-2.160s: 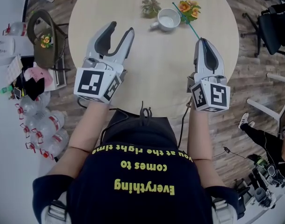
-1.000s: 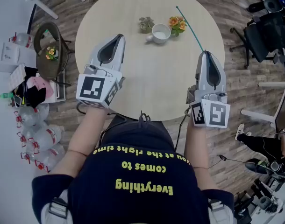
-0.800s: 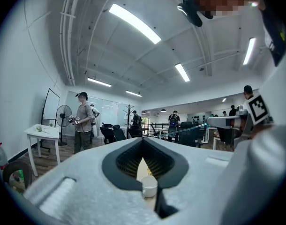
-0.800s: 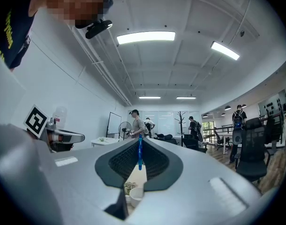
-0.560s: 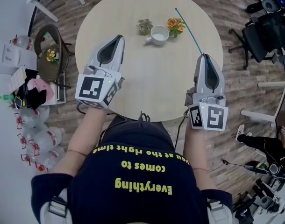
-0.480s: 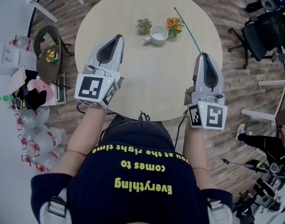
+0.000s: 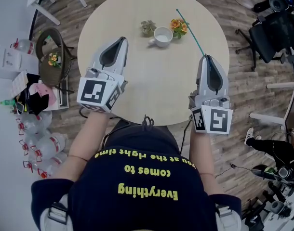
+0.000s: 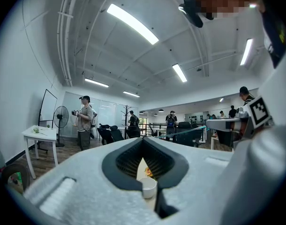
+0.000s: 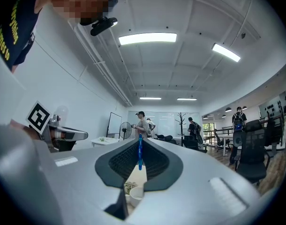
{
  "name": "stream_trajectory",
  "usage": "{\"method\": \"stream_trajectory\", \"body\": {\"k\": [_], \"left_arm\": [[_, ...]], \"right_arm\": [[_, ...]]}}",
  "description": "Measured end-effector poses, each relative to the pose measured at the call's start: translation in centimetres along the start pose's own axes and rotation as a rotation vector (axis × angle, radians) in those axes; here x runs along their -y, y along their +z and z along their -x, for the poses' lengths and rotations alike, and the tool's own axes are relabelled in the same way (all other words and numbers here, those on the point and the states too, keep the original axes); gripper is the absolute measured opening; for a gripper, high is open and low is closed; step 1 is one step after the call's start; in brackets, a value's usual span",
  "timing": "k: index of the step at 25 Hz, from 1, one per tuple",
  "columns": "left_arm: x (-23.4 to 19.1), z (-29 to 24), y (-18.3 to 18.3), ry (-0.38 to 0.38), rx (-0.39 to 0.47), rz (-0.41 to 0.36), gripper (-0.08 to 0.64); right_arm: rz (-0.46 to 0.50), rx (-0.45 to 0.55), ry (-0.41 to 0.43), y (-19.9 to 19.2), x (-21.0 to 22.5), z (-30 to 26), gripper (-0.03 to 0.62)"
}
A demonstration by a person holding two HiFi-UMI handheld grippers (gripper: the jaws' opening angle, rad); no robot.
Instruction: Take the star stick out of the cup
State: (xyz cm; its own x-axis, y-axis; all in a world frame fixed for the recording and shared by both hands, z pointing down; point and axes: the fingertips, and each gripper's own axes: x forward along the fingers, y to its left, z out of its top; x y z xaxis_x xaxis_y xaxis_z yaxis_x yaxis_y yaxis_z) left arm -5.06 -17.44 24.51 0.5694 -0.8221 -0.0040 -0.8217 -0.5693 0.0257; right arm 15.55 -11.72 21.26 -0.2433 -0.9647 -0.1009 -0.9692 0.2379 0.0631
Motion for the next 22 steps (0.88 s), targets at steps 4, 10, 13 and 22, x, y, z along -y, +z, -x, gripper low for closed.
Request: {"method": "stream_trajectory", "body": {"k": [4, 10, 13, 22], "left_arm": [[-0.14, 0.02, -0.15, -0.001, -0.004, -0.001, 0.004], [-0.19, 0.01, -0.15, -0.004, -0.005, 0.001, 0.003], [-0.2, -0.05, -0.26, -0.01, -0.008, 0.003, 0.004], [-0.42, -0.24, -0.58, -0.019, -0.009, 0.01, 0.004]], "right_arm": [[0.01, -0.003, 0.0, -0.05, 0.08, -0.19, 0.028], [0.018, -0.003, -0.008, 0.16, 0.23, -0.22, 0.028], [0.023, -0.007, -0.011, 0.04, 0.24, -0.24, 0.028], [0.029, -0.022, -0.023, -0.46, 0.32, -0.43, 0.028]]}}
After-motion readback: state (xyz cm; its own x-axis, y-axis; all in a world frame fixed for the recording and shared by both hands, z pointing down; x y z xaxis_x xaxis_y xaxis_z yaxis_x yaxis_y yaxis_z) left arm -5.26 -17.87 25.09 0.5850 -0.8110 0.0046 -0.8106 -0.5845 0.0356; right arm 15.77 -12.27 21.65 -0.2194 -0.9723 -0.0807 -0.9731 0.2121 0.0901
